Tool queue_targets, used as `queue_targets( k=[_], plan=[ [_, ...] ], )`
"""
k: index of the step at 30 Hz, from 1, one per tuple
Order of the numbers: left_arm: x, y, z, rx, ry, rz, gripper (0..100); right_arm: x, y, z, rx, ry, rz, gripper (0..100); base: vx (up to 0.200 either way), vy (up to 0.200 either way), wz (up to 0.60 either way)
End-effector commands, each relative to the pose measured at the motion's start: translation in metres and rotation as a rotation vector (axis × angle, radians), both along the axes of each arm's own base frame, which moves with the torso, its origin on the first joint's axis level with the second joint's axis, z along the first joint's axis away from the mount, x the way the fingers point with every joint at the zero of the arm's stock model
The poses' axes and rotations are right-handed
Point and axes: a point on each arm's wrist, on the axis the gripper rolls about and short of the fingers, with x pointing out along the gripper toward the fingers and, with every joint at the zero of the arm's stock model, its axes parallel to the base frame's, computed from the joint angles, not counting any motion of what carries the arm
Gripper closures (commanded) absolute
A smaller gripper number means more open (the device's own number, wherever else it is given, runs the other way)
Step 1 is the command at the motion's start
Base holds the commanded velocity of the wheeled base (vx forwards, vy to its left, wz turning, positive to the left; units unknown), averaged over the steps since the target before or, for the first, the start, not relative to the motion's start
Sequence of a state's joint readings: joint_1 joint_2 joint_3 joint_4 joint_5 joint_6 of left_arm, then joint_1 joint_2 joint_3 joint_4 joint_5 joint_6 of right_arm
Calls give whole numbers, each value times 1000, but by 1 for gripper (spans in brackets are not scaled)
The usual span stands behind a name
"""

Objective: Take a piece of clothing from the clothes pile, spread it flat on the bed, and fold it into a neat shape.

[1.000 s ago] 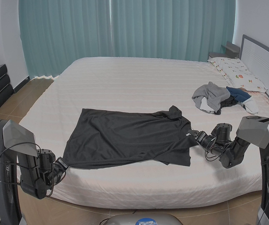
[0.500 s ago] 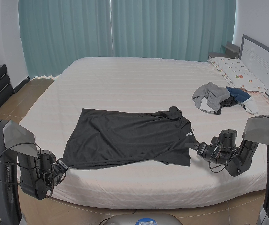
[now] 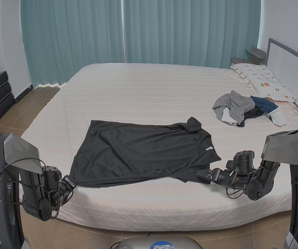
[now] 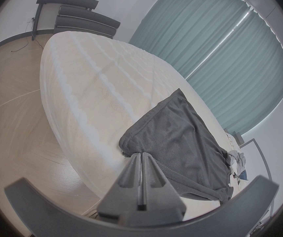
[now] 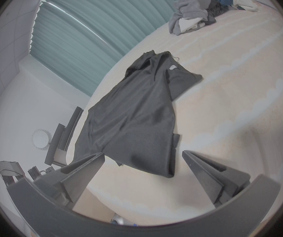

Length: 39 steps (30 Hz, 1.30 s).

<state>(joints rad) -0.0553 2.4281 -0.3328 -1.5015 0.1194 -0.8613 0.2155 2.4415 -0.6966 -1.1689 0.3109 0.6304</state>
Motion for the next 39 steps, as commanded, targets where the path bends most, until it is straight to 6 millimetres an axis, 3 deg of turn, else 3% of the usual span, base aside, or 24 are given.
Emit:
queue_targets(
  k=[1, 6, 7, 13, 19, 23, 27, 34, 39],
  plan=[
    [0, 0, 0, 0, 1, 1, 100, 1, 1, 0, -3, 6, 2, 0, 0, 0, 0],
    [1, 0, 0, -1, -2, 1, 100, 4, 3, -3, -2, 8, 5, 0, 0, 0, 0],
    [1, 0, 0, -1, -2, 1, 100, 4, 3, -3, -2, 8, 5, 100, 0, 0, 0],
    [0, 0, 0, 0, 1, 1, 100, 0, 4, 0, -8, 22, 9, 100, 0, 0, 0],
    [0, 2, 1, 1, -5, 5, 100, -14, -9, 45, -24, 85, -16, 100, 0, 0, 0],
    [-3, 2, 2, 3, 0, 4, 100, -21, -9, 63, -31, 115, -10, 100, 0, 0, 0],
    [-14, 2, 14, 34, -32, -20, 100, -38, -21, 86, -39, 138, -32, 100, 0, 0, 0],
    [-32, 3, 19, 123, 22, -80, 100, -82, -31, 84, -149, 242, 39, 100, 0, 0, 0],
    [-45, 2, 15, 188, 87, -140, 100, -86, -40, 79, -161, 265, 20, 100, 0, 0, 0]
  ],
)
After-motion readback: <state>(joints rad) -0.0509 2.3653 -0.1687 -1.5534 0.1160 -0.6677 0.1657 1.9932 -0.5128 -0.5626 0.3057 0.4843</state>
